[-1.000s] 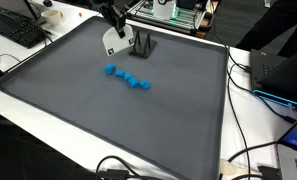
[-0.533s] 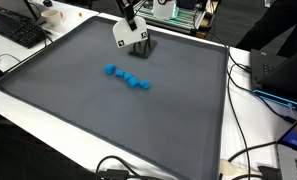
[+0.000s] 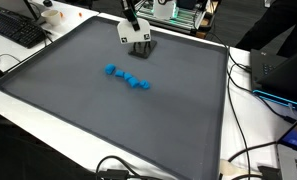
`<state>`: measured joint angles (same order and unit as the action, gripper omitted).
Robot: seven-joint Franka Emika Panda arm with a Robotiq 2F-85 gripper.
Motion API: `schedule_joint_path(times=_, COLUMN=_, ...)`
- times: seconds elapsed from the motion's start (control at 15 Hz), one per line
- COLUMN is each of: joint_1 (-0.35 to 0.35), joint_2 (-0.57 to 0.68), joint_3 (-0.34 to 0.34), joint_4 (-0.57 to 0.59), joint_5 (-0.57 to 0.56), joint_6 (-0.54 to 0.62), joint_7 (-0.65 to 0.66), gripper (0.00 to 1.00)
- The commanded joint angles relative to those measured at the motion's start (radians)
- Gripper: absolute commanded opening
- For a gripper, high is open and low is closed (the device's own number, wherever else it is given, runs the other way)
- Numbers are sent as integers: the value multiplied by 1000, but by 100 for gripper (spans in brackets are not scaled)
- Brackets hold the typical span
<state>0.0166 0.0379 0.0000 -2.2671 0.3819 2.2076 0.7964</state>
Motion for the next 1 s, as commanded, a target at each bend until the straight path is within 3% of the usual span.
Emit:
schedule_joint_path(times=0.0, joint_1=5, joint_2=-46, joint_3=7, joint_4=-88, joint_5=17, joint_6=55, joint_7=81, gripper=1)
schedule_joint_path(times=0.93, joint_1=17, joint_2=-36, joint_3=31, joint_4=-243, joint_5=84, joint_6=250, joint_7=224, gripper=1)
